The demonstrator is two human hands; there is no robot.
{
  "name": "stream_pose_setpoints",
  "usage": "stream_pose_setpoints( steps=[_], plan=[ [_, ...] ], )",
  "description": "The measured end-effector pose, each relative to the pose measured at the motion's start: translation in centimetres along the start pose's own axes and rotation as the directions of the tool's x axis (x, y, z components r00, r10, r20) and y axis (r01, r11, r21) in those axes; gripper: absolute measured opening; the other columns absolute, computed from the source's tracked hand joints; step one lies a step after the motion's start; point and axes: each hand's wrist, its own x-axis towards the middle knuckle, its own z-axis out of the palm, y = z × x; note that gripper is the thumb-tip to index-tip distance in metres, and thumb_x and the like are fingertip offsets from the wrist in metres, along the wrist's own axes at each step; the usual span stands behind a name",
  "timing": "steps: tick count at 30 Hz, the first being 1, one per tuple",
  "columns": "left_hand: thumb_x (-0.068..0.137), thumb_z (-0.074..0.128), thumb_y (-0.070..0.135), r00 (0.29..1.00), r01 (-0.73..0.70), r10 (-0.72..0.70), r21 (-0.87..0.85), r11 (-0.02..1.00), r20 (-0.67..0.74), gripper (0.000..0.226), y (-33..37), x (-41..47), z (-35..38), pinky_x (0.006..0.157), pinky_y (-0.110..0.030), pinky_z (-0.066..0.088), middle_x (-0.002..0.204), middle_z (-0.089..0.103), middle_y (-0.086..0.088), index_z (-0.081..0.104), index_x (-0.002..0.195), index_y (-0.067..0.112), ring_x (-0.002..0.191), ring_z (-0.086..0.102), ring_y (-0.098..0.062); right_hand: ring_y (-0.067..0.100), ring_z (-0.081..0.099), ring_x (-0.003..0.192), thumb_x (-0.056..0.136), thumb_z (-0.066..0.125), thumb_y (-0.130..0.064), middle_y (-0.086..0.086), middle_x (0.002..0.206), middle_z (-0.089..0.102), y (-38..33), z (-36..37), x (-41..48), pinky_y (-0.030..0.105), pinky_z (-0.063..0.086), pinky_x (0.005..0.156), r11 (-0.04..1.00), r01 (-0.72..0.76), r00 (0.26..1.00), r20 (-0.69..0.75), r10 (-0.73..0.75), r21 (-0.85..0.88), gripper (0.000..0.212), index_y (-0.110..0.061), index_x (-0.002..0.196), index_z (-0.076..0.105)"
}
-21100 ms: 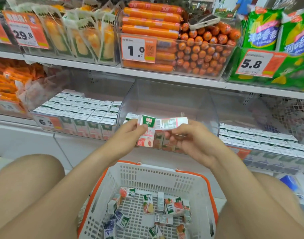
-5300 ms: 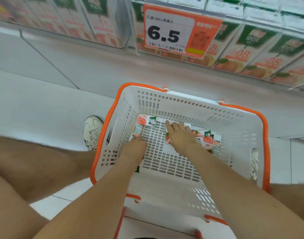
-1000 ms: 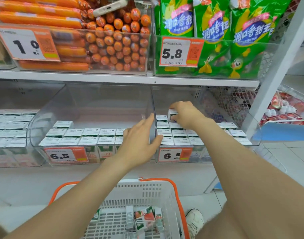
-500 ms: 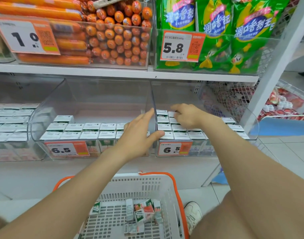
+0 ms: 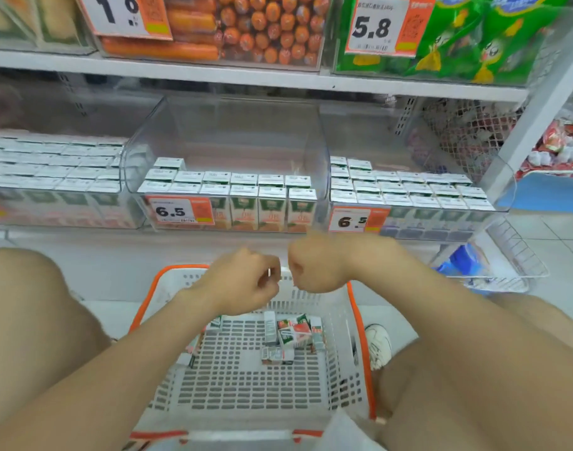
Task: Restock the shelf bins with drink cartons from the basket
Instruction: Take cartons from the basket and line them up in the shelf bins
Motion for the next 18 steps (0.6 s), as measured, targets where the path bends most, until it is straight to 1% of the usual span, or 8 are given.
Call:
stream_pose_setpoints(
  steps=[1,3,5,8,11,14,16,18],
  plan=[
    [0.092,0.046,0.037,0.976,0.067,-0.063,-0.016,0.998,0.207,0.023,-0.8,-0.2,1.0,0.072,-0.040,0.058,0.087,0.070,0.011,0.067,0.101,0.035,0.072,0.063,-0.013,0.025,0.043,0.062,0.094,0.050,-0.008,0.010,0.065,0.050,0.0,1.4,1.0,0.037,0.038,0.057,0.999,-0.021,0.998,0.060,0.023,-0.038,0.032,-0.012,0.062,0.046],
    [0.101,0.045,0.031,0.835,0.186,-0.171,0.025,0.982,0.523,0.020,-2.1,-0.6,3.2,0.075,-0.037,0.055,0.092,0.067,0.008,0.065,0.105,0.031,0.073,0.061,-0.015,0.026,0.040,0.065,0.098,0.048,-0.007,0.008,0.071,0.048,-0.1,4.3,2.8,0.037,0.036,0.058,0.995,-0.046,0.988,0.144,0.059,-0.087,0.031,-0.012,0.067,0.045],
    [0.104,0.045,0.026,0.725,0.230,-0.258,0.129,0.965,0.638,0.018,-3.8,-0.8,5.6,0.072,-0.035,0.046,0.095,0.064,0.002,0.062,0.102,0.023,0.071,0.054,-0.019,0.025,0.036,0.064,0.099,0.048,-0.007,0.006,0.068,0.044,0.1,6.8,4.7,0.038,0.035,0.060,0.994,-0.036,0.984,0.169,0.053,-0.105,0.033,-0.013,0.067,0.042],
    [0.103,0.048,0.023,0.691,0.277,-0.303,0.148,0.950,0.656,0.009,-6.3,-1.0,9.5,0.078,-0.036,0.040,0.107,0.050,0.000,0.056,0.100,0.024,0.084,0.045,-0.021,0.024,0.031,0.057,0.097,0.048,-0.002,0.006,0.061,0.038,1.8,9.7,7.5,0.040,0.036,0.060,0.999,-0.043,0.988,0.149,0.048,-0.032,0.038,-0.015,0.064,0.036],
    [0.104,0.051,0.018,0.711,0.306,-0.287,0.085,0.948,0.642,0.006,-7.3,-0.9,12.8,0.077,-0.034,0.044,0.109,0.049,-0.012,0.057,0.105,0.021,0.075,0.047,-0.020,0.026,0.036,0.056,0.094,0.050,0.000,0.008,0.062,0.044,3.8,12.7,10.5,0.042,0.041,0.061,0.987,-0.130,0.989,0.078,0.123,0.095,0.033,-0.013,0.064,0.042],
    [0.104,0.054,0.017,0.773,0.306,-0.277,0.046,0.951,0.570,0.032,-7.4,-1.0,15.9,0.096,-0.040,0.052,0.139,0.054,-0.010,0.059,0.136,0.020,0.116,0.061,-0.028,0.028,0.051,0.067,0.098,0.054,-0.006,0.008,0.073,0.054,4.6,15.8,12.8,0.042,0.052,0.074,0.972,-0.176,0.984,0.037,0.172,0.159,0.026,-0.014,0.073,0.051],
    [0.103,0.053,0.011,0.796,0.261,-0.253,0.065,0.963,0.551,0.038,-7.5,-1.2,18.3,0.101,-0.044,0.052,0.141,0.055,-0.010,0.057,0.140,0.017,0.123,0.059,-0.031,0.025,0.057,0.076,0.098,0.054,-0.006,0.007,0.086,0.058,5.0,18.0,14.1,0.040,0.054,0.081,0.971,-0.205,0.979,0.046,0.201,0.125,0.019,-0.016,0.082,0.053],
    [0.100,0.054,0.007,0.803,0.249,-0.242,0.063,0.967,0.544,0.039,-7.6,-1.4,20.7,0.101,-0.046,0.052,0.139,0.057,-0.011,0.057,0.139,0.014,0.121,0.060,-0.032,0.022,0.053,0.071,0.094,0.055,-0.001,0.006,0.082,0.054,5.6,20.0,15.3,0.035,0.050,0.074,0.968,-0.233,0.971,0.075,0.227,0.087,0.027,-0.017,0.075,0.046]
  ],
)
